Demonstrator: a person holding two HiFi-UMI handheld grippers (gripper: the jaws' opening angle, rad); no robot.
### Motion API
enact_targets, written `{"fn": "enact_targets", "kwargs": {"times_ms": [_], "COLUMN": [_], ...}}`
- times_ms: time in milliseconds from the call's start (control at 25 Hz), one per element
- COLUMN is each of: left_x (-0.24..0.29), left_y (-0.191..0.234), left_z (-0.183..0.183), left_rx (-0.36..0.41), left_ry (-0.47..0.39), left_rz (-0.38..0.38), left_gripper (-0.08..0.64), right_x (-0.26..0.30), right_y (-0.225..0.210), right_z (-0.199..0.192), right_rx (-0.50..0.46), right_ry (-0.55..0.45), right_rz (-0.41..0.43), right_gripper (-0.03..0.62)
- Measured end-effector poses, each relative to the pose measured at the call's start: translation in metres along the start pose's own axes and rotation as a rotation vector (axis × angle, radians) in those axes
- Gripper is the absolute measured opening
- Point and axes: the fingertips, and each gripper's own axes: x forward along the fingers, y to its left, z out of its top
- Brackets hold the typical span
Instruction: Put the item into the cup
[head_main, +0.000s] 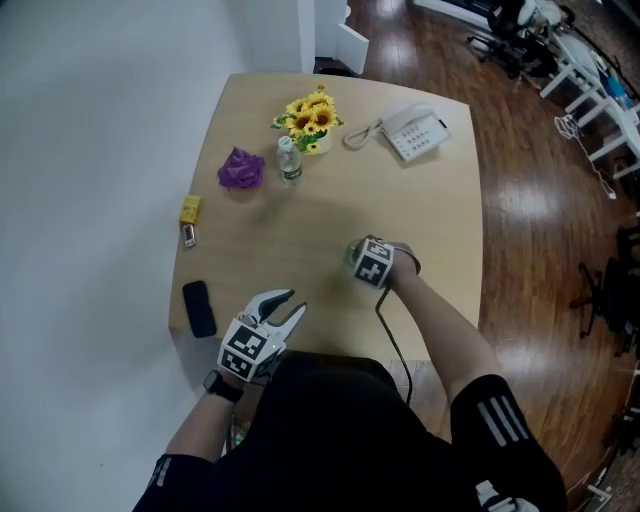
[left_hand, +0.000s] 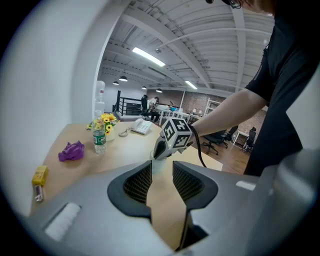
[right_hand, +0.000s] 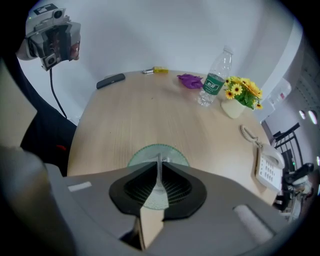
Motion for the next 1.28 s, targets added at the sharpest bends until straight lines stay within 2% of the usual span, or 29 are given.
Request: {"fn": "enact_targets", "kwargs": {"times_ms": [280, 480, 640, 880, 1080, 1160, 1280], "left_x": [0.001, 0.007, 0.013, 0.021, 0.027, 0.025, 0.02], "left_y": [-0.008, -0.022, -0.04, -0.08, -0.128, -0.144, -0.158], "left_z": [0.003, 0.018, 0.032, 0.042, 0.034, 0.029, 0.024], "left_rx": [0.011, 0.034, 0.064, 0.075, 0.064, 0.072, 0.089], "left_ry": [-0.008, -0.031, -0.05, -0.068, -0.068, -0.057, -0.043], "left_rz": [0.006, 0.004, 0.007, 0.02, 0.012, -0.004, -0.027], "left_gripper": [0.124, 0.124, 0.124, 0.124, 0.124, 0.124, 0.124], "right_x": [-0.045, -0.123, -0.184, -0.248, -0.275, -0.281, -0.285], "right_y": [-0.003, -0.005, 0.008, 0.041, 0.069, 0.081, 0.101], "right_z": [0.014, 0.03, 0.02, -0.02, -0.071, -0.09, -0.112], "right_rx": [0.028, 0.055, 0.11, 0.263, 0.491, 0.571, 0.61], "right_ry": [-0.137, -0.331, -0.478, -0.686, -0.84, -0.875, -0.879], "right_rz": [-0.056, -0.137, -0.163, -0.134, -0.056, -0.031, -0.047], "right_gripper": [0.058, 0.058, 0.057, 0.008, 0.008, 0.008, 0.008]}}
